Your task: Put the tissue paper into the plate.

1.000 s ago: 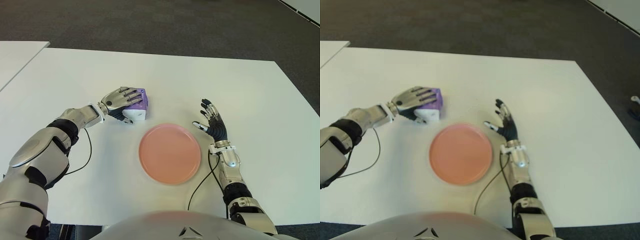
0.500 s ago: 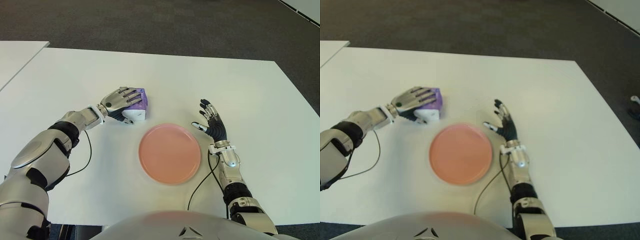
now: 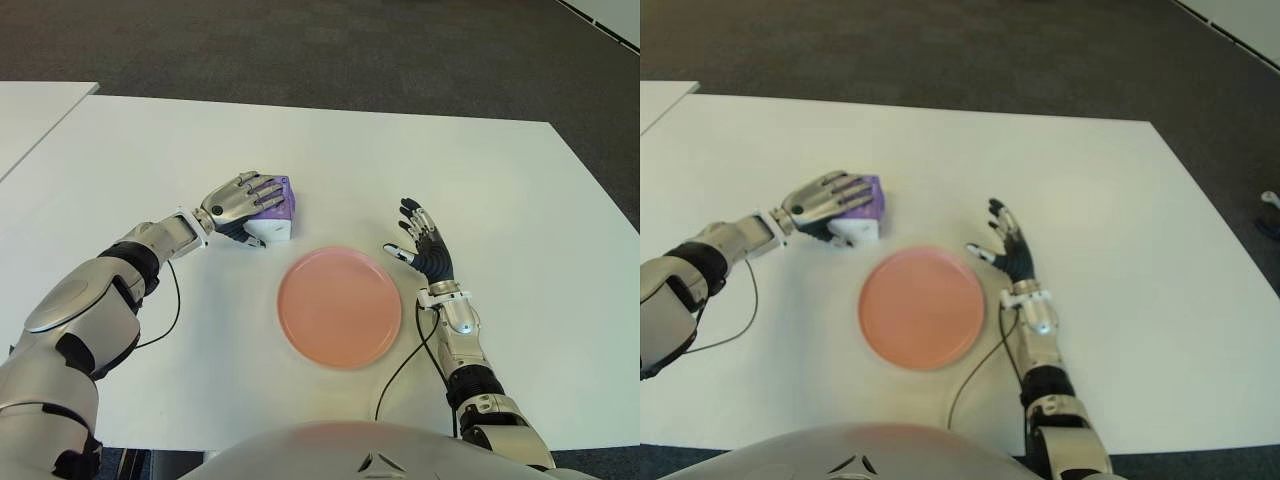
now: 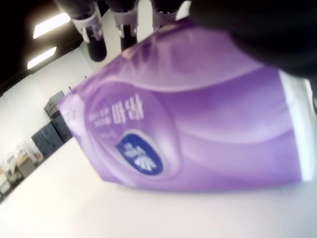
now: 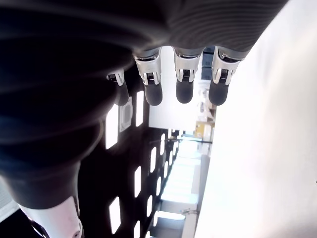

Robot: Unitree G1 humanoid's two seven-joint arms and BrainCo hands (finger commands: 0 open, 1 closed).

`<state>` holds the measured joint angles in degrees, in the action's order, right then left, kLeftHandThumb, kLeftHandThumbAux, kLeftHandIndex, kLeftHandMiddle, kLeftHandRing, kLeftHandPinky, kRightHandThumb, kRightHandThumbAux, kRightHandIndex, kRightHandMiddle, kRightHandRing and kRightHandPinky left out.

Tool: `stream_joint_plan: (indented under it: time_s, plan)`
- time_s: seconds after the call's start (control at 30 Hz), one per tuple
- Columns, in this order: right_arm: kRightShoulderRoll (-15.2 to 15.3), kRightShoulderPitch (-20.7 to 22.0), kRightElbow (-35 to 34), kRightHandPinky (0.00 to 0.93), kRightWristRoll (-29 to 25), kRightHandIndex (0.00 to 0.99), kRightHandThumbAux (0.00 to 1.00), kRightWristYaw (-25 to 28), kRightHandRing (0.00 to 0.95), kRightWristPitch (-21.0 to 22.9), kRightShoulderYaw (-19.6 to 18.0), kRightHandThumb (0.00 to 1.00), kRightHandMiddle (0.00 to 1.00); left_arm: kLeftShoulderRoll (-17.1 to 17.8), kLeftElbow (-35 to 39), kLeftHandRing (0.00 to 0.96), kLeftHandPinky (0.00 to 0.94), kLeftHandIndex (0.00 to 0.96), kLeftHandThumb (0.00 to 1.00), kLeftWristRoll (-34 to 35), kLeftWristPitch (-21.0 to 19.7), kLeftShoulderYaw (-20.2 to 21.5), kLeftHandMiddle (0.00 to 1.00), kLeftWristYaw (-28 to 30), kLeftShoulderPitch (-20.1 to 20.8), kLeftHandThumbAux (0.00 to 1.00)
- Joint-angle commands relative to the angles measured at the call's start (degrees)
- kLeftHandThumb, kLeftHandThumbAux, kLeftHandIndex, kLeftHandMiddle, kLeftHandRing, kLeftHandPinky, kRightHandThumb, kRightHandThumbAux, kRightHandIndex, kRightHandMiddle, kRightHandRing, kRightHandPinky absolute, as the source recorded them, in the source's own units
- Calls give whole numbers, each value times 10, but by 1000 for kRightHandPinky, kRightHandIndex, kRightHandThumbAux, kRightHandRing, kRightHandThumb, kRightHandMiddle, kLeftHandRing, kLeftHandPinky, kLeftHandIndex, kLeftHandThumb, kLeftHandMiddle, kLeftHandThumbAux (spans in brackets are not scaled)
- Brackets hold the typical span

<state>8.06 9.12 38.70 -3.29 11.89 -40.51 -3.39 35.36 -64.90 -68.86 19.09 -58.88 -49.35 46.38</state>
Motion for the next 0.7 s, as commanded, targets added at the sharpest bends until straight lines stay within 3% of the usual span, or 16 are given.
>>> stream_joint_plan:
  time_s: [0.03,0.07,0.1,0.2,0.5,0.7]
  plan:
    - [0,-59,48,0,11,0,774,0,0,8,1,0,0,-20,-37,367,375,185,174,-55,-36,-41,366,-88,-27,621]
    - [1,-59,49,0,10,0,772,0,0,9,1,0,0,-23,-43,462,486,273,360,-57,-43,-42,463,-114,-26,653]
    - [1,-58,49,0,10,0,771,1,0,9,1,0,0,-25,-48,524,557,329,480,-58,-47,-44,526,-130,-25,673]
    - [1,-57,48,0,9,0,768,1,0,10,0,0,0,-32,-62,614,659,398,627,-57,-62,-46,619,-189,-26,697]
    - [3,-55,48,0,6,0,780,3,0,11,-2,0,0,-48,-96,755,792,439,707,-47,-109,-41,759,-345,-35,705]
    - [5,-55,48,0,7,0,783,8,0,8,-1,0,0,-64,-112,809,830,442,711,-48,-127,-45,812,-387,-36,705]
